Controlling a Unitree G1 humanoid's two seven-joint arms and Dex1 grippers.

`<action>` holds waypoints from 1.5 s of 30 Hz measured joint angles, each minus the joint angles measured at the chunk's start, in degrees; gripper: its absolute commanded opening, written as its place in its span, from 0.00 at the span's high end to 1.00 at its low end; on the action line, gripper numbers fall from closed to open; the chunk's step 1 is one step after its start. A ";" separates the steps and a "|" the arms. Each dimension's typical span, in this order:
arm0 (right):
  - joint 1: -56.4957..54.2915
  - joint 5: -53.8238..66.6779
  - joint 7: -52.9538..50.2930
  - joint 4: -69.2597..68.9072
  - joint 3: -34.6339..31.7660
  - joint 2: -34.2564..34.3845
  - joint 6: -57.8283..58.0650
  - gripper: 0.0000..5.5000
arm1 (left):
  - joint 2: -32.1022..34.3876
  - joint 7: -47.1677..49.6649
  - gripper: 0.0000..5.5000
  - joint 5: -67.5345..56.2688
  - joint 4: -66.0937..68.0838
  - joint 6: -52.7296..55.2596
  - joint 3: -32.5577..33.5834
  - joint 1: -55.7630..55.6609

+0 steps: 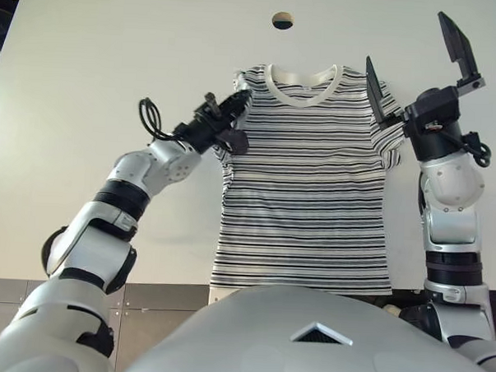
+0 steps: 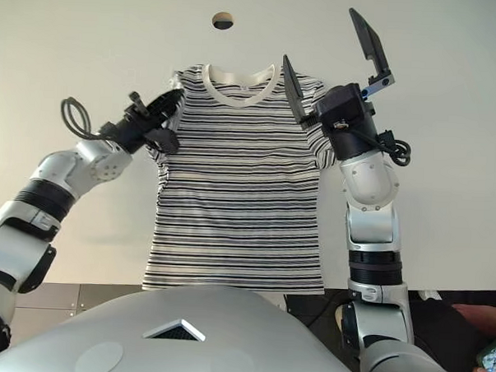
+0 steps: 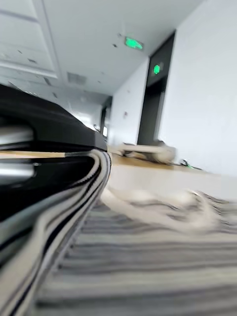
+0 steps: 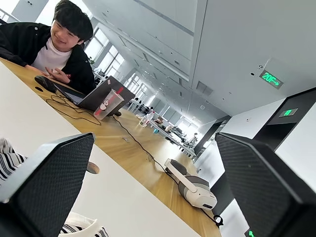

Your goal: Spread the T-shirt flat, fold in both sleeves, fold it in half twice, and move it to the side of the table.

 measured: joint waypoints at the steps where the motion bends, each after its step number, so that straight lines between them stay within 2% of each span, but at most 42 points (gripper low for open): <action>1: 0.00 -0.02 -0.09 0.29 0.01 0.08 -0.08 0.19 | -0.72 -0.41 0.87 0.41 -0.04 0.08 -0.47 0.02; 9: -2.47 -2.15 -2.56 10.17 -1.46 -0.71 -2.53 0.19 | -5.02 -0.79 0.65 -1.08 1.88 3.54 1.58 -1.05; 11: -4.84 -5.73 -5.22 16.86 -2.49 -3.90 -4.04 0.19 | -5.00 -0.61 0.59 -2.09 0.74 3.99 3.18 -1.10; 14: -12.05 -17.28 -13.91 30.45 -2.24 -12.18 -4.94 0.19 | -5.42 -0.71 0.48 -5.89 -3.46 3.16 5.74 -0.28; 16: -17.92 -25.45 -18.80 39.68 0.84 -17.41 -3.60 0.19 | -6.63 -1.02 0.48 -11.25 -7.32 0.88 8.31 1.25; 18: -22.92 -33.63 -21.91 48.43 6.66 -20.45 -1.47 0.19 | -7.05 -3.42 0.48 -16.22 -10.97 -0.77 10.18 3.12; 22: -28.00 -43.24 -19.48 62.10 18.50 -21.24 -1.18 0.19 | -6.61 -6.12 0.48 -22.06 -16.66 -1.16 14.40 7.34; 23: -28.45 -43.71 -19.33 63.29 19.73 -21.31 -1.84 0.19 | -6.45 -6.37 0.48 -22.22 -17.13 -1.07 15.13 7.91; 27: -30.28 -42.69 -13.67 62.88 23.13 -24.68 -8.89 0.19 | -6.39 -7.73 0.48 -22.26 -19.24 -0.88 16.65 9.73; 35: -20.70 -32.86 -0.25 44.37 22.34 -31.48 -14.77 0.19 | -6.21 -9.34 0.48 -22.22 -20.36 0.42 19.49 10.61; 39: -20.22 -32.70 -0.39 43.70 22.55 -31.28 -13.79 0.19 | -6.34 -9.36 0.48 -22.21 -20.36 0.53 19.86 10.71; 45: -22.30 -35.44 -7.12 48.34 24.04 -28.84 -11.53 0.19 | -6.58 -9.35 0.48 -22.16 -19.99 0.68 20.58 11.80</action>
